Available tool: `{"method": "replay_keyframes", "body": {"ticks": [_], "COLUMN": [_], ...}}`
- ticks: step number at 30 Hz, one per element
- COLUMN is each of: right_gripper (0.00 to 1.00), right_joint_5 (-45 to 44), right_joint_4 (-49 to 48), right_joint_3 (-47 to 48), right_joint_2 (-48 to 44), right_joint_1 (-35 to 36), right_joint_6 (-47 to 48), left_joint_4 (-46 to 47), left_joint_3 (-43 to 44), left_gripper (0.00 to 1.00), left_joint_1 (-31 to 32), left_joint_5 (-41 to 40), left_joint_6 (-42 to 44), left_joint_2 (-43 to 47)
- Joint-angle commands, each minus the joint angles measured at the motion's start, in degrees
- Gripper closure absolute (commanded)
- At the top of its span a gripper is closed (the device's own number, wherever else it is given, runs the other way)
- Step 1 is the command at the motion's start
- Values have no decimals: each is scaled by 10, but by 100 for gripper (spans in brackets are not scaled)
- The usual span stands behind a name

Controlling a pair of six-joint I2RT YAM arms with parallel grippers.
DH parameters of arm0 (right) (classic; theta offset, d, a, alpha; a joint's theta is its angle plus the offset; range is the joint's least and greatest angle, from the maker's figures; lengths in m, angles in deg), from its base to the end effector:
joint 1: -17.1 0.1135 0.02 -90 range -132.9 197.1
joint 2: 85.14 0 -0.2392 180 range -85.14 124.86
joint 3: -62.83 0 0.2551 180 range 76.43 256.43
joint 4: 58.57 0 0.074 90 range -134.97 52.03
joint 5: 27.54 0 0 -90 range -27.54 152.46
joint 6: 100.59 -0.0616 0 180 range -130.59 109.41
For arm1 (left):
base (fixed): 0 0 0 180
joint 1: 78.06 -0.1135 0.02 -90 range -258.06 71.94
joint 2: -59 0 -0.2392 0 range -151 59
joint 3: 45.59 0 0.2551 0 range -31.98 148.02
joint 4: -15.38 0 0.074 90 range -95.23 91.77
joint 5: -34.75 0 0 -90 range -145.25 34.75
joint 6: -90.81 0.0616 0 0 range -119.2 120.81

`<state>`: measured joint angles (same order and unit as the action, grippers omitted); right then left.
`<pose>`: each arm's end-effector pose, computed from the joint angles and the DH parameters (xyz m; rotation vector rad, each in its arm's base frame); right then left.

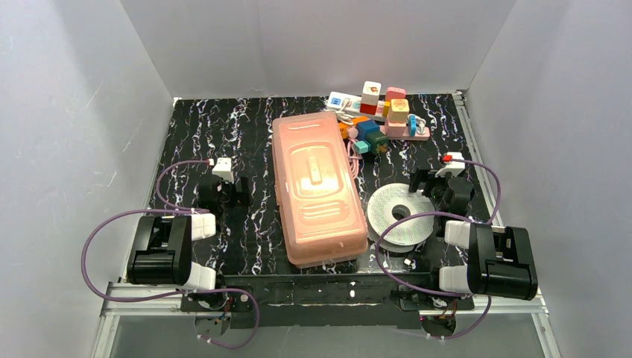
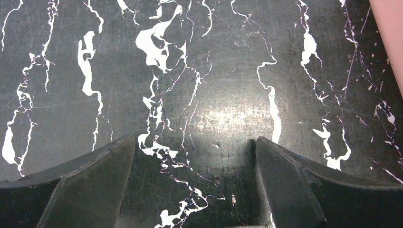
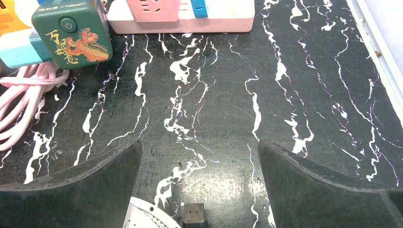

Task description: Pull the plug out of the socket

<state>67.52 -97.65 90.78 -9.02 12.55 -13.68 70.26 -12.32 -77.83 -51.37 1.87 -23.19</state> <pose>0.2660 -0.0157 0.1342 0.0502 1.7284 0.0576 0.2898 -0.0053 0.1723 0.0716 1.4654 -0.0379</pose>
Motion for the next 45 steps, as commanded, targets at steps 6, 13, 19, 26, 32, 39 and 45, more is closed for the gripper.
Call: {"method": "replay_keyframes", "body": {"ticks": [6, 13, 19, 26, 32, 39, 45], "right_gripper": [0, 0, 0, 0, 47, 37, 29], "right_joint_5": [-32, -225, -218, -78, -34, -222, -264], "right_joint_4": [-15, 312, 416, 484, 639, 776, 798], "right_joint_3": [16, 141, 180, 198, 333, 415, 414], "right_joint_2": [-5, -103, -148, -248, -225, -198, -195], "right_joint_1": [-4, -4, -4, -34, 53, 314, 458], "right_joint_6": [-16, -113, -231, -455, -319, -253, -282], "left_joint_4": [-120, -314, -533, -849, -1070, -1182, -1223], "left_joint_3": [-21, 68, 179, 392, 582, 691, 721], "left_gripper": [1, 1, 0, 0, 15, 9, 2], "left_joint_1": [-1, -27, -28, -35, -35, -35, -35], "left_joint_5": [1, 72, 90, 152, 187, 249, 345], "left_joint_6": [-20, 8, -1, -21, 4, 8, 11], "left_joint_2": [-28, 31, 84, 149, 143, 172, 180]}}
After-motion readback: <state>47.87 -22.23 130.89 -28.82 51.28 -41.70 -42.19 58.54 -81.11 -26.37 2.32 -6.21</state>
